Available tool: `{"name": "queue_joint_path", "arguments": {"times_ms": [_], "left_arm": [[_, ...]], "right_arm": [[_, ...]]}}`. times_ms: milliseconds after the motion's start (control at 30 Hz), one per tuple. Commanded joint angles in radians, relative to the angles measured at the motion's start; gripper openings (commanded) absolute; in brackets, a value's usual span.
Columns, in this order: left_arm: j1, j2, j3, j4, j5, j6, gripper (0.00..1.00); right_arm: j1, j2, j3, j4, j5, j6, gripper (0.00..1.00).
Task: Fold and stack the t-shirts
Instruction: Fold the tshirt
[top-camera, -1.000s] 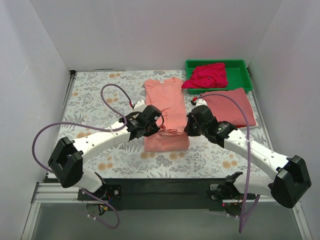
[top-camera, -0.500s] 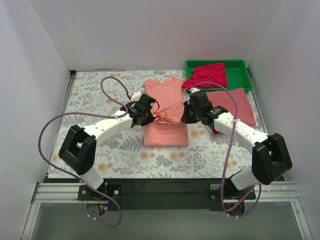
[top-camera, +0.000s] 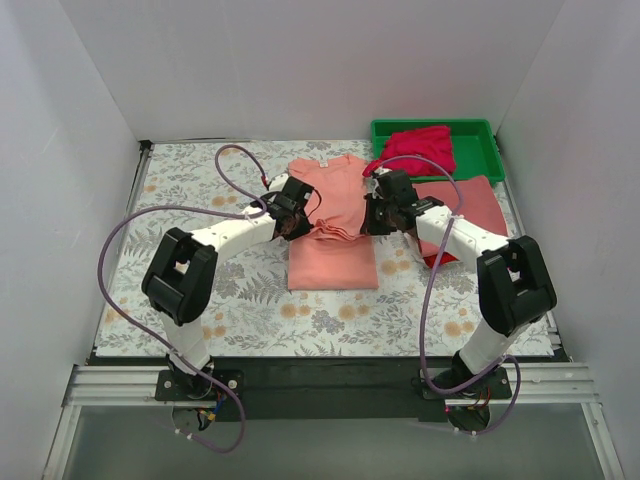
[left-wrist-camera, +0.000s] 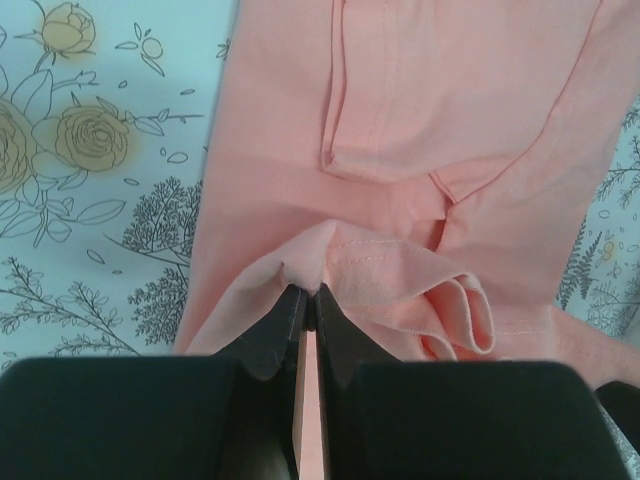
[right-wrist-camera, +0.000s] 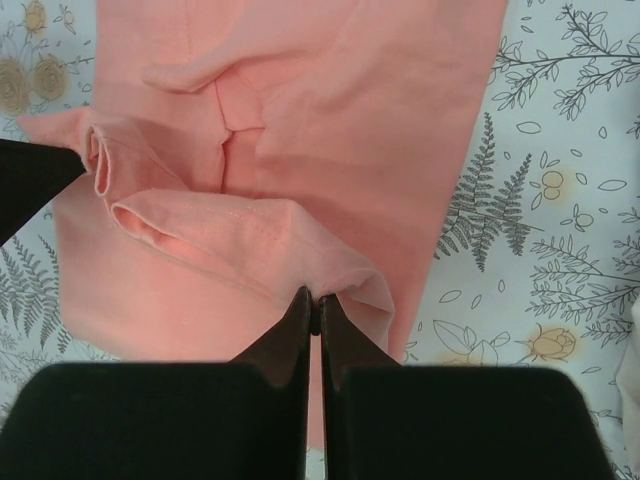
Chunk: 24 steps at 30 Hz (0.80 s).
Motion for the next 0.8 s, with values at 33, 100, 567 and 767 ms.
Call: {"name": "queue_joint_path", "arguments": {"times_ms": [33,100,567,767], "left_arm": [[0.018,0.019,0.059,0.03,0.006,0.037,0.0],[0.022,0.038,0.066,0.031,0.008,0.039,0.0],[0.038,-0.072,0.07,0.002,0.05,0.032,0.86],[0.036,-0.294,-0.169,-0.001,0.112,-0.053,0.88]], "right_arm": [[-0.033,0.037,0.064,0.041,-0.043,-0.026,0.01],[-0.047,0.061,0.081,0.044,-0.058,-0.036,0.06],[-0.076,0.0,0.078,0.029,-0.215,-0.116,0.89],[-0.071,-0.185,-0.177,0.064,-0.245,-0.096,0.98]]}}
